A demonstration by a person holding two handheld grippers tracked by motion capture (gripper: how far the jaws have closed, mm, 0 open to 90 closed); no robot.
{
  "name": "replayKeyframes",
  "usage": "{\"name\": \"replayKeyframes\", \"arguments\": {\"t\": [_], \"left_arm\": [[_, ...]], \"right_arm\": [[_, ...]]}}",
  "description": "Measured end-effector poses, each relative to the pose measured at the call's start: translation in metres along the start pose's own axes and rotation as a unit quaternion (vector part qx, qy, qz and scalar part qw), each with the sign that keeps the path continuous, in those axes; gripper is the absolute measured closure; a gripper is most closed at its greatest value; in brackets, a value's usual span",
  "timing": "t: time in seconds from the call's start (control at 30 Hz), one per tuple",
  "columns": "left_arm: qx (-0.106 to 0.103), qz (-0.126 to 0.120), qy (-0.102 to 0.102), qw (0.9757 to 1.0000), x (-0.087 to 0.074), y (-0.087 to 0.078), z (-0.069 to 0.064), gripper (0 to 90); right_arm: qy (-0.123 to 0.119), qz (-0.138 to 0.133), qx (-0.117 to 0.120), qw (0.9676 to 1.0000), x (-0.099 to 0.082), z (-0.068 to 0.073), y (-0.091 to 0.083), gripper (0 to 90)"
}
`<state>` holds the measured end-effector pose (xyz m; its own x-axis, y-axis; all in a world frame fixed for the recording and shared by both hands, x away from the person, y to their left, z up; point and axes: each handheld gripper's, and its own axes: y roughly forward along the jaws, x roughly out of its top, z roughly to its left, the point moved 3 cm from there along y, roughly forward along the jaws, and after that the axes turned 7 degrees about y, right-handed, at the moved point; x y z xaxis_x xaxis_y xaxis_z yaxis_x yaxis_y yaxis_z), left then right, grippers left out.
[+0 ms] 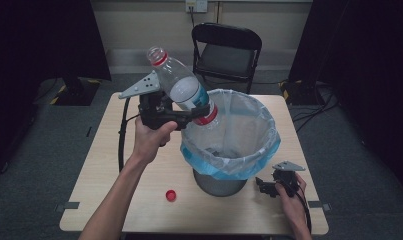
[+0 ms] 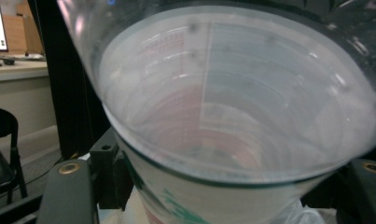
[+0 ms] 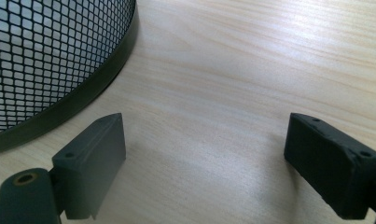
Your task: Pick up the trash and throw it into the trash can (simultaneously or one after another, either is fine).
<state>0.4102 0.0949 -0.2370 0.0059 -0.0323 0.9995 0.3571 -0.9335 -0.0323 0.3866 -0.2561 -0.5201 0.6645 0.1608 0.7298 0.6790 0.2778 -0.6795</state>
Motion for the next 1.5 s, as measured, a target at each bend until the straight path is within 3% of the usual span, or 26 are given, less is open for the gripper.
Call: {"name": "replayKeyframes", "arguments": {"t": [0.17, 0.33, 0.43, 0.67, 1.0, 1.4, 1.5], "left_arm": [[-0.004, 0.013, -0.006, 0.9999, -0.005, 0.005, 0.001, 27.5], [0.006, 0.020, -0.008, 0.9997, -0.008, 0.006, 0.004, 23.7], [0.008, 0.029, -0.001, 0.9996, -0.009, 0.006, 0.004, 27.5], [0.001, 0.023, 0.004, 0.9997, -0.007, 0.004, 0.003, 27.8], [0.014, 0.011, 0.004, 0.9998, -0.006, -0.008, 0.008, 26.7], [0.034, 0.025, 0.008, 0.9991, -0.011, -0.024, 0.015, 24.4], [0.029, 0.033, 0.003, 0.9991, -0.012, -0.029, 0.015, 24.4]], "right_arm": [[0.000, 0.000, 0.000, 1.0000, 0.000, 0.000, 0.000, 11.9], [0.000, 0.000, 0.000, 1.0000, 0.000, 0.000, 0.000, 11.9], [0.000, 0.000, 0.000, 1.0000, 0.000, 0.000, 0.000, 11.8], [0.000, 0.000, 0.000, 1.0000, 0.000, 0.000, 0.000, 11.9], [0.000, 0.000, 0.000, 1.0000, 0.000, 0.000, 0.000, 11.9], [0.000, 0.000, 0.000, 1.0000, 0.000, 0.000, 0.000, 11.9], [0.000, 0.000, 0.000, 1.0000, 0.000, 0.000, 0.000, 11.9]]}}
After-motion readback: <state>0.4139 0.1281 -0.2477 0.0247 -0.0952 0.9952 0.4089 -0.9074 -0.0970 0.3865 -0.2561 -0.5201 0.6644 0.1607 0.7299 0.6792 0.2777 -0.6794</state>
